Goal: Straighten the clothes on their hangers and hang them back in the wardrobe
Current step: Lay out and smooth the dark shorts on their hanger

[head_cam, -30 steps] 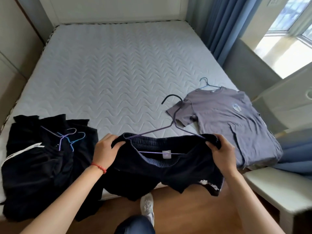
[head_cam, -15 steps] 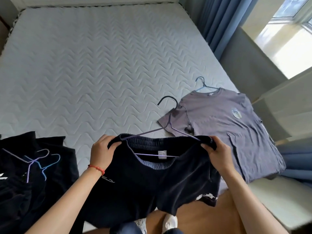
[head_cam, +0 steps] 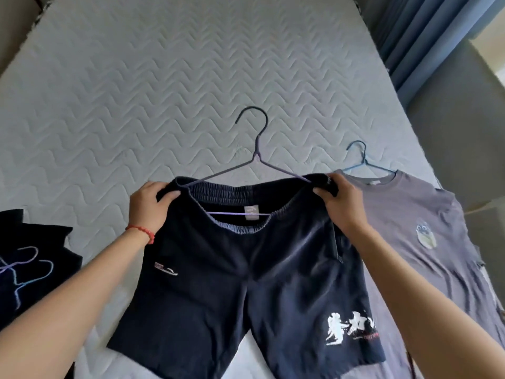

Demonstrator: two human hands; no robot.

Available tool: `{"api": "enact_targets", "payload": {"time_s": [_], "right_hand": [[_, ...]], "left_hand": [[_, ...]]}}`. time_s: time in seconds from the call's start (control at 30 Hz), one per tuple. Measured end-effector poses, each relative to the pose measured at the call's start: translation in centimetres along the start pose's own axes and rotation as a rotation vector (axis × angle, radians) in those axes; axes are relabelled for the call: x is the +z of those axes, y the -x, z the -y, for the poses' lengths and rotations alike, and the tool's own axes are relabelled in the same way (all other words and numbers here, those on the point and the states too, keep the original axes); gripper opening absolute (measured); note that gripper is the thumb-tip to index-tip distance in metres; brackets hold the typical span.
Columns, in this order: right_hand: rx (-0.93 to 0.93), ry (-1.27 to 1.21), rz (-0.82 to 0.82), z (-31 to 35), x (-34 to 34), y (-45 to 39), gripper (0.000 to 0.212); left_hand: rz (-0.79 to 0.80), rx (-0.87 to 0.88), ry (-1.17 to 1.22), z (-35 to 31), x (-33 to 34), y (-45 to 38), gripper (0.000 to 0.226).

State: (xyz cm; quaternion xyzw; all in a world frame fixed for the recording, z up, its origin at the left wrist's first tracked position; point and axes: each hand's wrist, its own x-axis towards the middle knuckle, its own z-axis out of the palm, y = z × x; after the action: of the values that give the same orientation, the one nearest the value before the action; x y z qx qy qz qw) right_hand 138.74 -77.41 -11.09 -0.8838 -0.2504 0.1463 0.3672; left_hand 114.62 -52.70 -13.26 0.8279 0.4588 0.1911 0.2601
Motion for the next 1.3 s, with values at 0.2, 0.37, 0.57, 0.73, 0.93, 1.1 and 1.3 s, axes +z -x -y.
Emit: {"api": "enact_targets", "payload": {"time_s": [0.2,0.37,0.57,0.73,0.93,1.1,1.3], "right_hand": [[-0.007,0.001,0.026,-4.0,5.7,-8.7,0.022],[-0.009,0.051,-0.016,-8.1,10.4,-13.1,0.023],[0.133,0.158,-0.087,-12.5,16.1,-15.5,0.034],[0.033,0.229,-0.124,-12.8,21.0,-8.5,0.051],[-0.102,0.136,-0.04,-12.4,24.8,7.8,0.034],[0.135,-0.072,0.094,-11.3,25.4,19.8,0.017],[0.864,-0.247,0.324,-9.4,26.3,26.7,0.018]], "left_hand": [[-0.028,0.006,-0.073,2.0,6.5,-7.0,0.029],[-0.033,0.06,-0.134,5.0,12.5,-11.0,0.033],[0.005,0.039,-0.19,8.6,18.3,-12.8,0.036],[0.095,0.069,-0.285,10.9,20.3,-7.5,0.052],[0.108,0.064,-0.338,15.3,17.8,6.6,0.056],[0.305,-0.167,-0.438,20.9,12.2,16.9,0.08],[0.283,-0.425,-0.436,25.0,6.9,20.3,0.062]]}}
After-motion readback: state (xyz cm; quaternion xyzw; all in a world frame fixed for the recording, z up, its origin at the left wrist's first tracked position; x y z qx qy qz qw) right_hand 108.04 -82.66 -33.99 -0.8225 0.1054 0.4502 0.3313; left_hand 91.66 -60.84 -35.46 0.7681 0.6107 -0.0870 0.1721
